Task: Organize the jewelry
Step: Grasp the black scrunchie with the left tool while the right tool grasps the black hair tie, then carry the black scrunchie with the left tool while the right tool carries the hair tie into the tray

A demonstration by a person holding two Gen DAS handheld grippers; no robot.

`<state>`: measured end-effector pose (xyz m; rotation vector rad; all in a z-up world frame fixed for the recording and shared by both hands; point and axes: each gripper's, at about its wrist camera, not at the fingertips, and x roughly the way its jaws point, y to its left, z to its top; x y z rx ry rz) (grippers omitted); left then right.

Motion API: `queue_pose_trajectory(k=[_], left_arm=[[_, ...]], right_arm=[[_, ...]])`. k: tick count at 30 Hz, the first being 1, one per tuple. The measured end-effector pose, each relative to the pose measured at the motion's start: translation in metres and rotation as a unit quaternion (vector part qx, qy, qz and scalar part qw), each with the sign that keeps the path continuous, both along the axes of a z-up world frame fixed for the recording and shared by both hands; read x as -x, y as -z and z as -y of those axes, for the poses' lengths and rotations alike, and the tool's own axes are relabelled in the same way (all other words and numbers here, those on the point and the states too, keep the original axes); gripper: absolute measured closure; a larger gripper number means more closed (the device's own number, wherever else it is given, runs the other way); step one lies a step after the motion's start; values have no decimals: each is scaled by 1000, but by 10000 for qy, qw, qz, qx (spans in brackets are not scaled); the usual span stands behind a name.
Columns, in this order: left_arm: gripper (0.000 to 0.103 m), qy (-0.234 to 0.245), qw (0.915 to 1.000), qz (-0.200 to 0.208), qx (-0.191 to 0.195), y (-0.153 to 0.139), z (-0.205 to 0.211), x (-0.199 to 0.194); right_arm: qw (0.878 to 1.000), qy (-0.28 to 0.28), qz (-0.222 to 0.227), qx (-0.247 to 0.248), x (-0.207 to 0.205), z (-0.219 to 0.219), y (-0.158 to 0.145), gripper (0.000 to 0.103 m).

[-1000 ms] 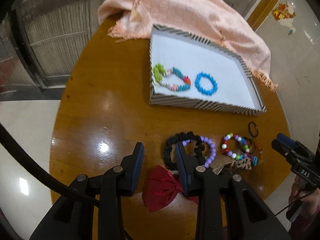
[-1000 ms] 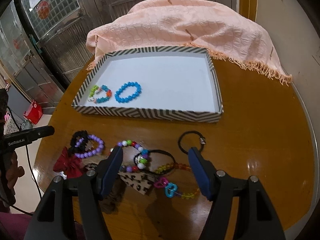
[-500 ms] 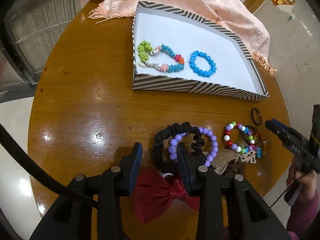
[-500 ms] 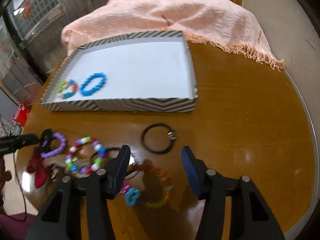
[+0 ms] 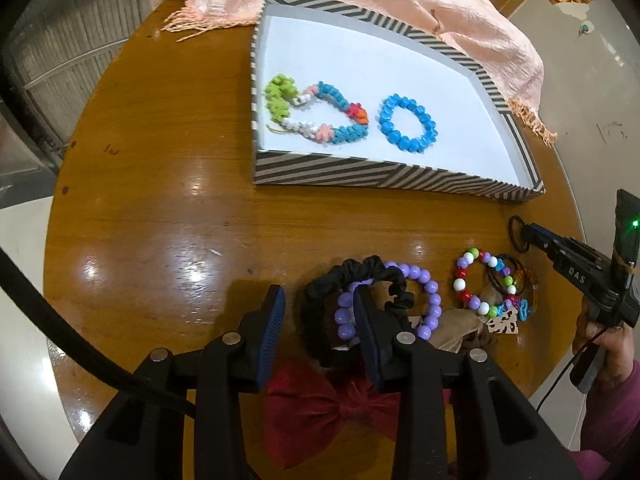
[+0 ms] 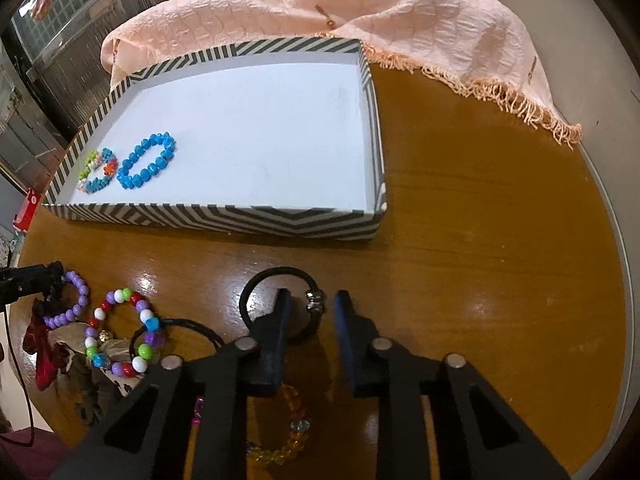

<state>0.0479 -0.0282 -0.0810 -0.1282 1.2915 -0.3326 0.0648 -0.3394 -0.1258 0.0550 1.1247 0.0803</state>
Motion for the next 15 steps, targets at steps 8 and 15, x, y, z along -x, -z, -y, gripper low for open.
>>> queue_pose_trajectory(k=[8,15], left_arm=[[103,134,9998,72,-122,-3,9,-3],[103,165,9991,358,140,-37,4,1]], right_arm=[[10000,-46,26,-45,2,2,-1,93],[9992,-227,321,-85,13,0,-35,93]])
